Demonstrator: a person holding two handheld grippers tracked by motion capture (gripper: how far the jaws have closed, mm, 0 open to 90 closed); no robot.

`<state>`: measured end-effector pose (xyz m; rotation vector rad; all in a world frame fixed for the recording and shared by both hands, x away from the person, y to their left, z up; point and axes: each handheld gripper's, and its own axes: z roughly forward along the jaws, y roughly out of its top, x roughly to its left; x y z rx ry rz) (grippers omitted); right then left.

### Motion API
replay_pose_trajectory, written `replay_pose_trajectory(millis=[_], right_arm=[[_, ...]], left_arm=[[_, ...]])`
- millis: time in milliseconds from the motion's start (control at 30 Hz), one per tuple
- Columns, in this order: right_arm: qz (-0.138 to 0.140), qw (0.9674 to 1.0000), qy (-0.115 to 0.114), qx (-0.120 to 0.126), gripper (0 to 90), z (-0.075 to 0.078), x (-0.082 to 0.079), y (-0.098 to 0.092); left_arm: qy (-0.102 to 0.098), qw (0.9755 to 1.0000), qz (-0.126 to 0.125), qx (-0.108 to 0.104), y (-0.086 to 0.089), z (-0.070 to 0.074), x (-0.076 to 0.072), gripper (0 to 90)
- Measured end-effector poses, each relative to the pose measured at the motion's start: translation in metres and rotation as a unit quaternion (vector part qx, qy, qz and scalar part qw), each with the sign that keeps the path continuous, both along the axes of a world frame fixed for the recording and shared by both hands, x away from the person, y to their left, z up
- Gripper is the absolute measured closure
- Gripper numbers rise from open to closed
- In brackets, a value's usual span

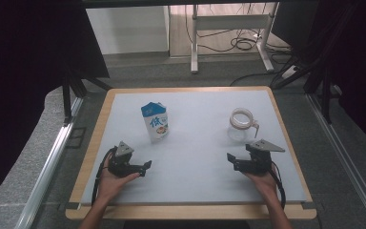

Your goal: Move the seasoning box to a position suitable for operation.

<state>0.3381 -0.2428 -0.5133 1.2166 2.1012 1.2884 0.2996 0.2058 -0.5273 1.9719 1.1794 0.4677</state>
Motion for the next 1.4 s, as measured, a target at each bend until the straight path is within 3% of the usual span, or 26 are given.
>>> replay_pose_trajectory(millis=[267,400,567,667,733,767,833,1033,1233,1400], right_arm=[[0.002,0.9998,-0.015,-0.012,9.9,0.01,-0.007,-0.007],[-0.002,0.9997,-0.02,-0.013,8.8,0.023,-0.011,-0.011],[-0.006,0.9996,-0.027,-0.009,8.8,0.036,-0.01,-0.014],[-0.003,0.9989,-0.045,-0.016,8.9,0.055,-0.003,-0.016],[-0.001,0.9988,-0.046,-0.015,8.9,0.06,0.0,-0.017],[0.001,0.999,-0.044,-0.012,8.8,0.068,0.011,-0.02],[0.004,0.9991,-0.041,-0.013,8.7,0.07,0.014,-0.02],[-0.002,0.9992,-0.035,-0.022,7.3,0.086,0.046,-0.024],[-0.002,0.9994,-0.027,-0.021,7.3,0.093,0.066,-0.024],[0.002,0.9991,-0.019,-0.036,5.3,0.095,0.09,-0.018]], left_arm=[[0.005,0.9996,-0.007,-0.026,-0.001,0.003,0.003,8.8],[0.019,0.9986,-0.024,-0.043,0.0,0.002,0.006,8.8],[0.027,0.9979,-0.038,-0.045,-0.004,-0.001,0.006,8.8],[0.029,0.9977,-0.045,-0.041,-0.006,-0.002,0.007,8.7],[0.033,0.9973,-0.048,-0.044,-0.005,-0.003,0.008,8.4],[0.036,0.997,-0.052,-0.046,-0.005,-0.003,0.008,6.9],[0.035,0.9969,-0.052,-0.047,-0.004,-0.002,0.008,6.6],[0.041,0.9969,-0.038,-0.056,0.001,-0.003,0.008,4.8],[0.044,0.9964,-0.038,-0.062,0.001,-0.004,0.005,4.6],[0.044,0.9963,-0.04,-0.063,0.001,-0.004,0.003,4.6]])
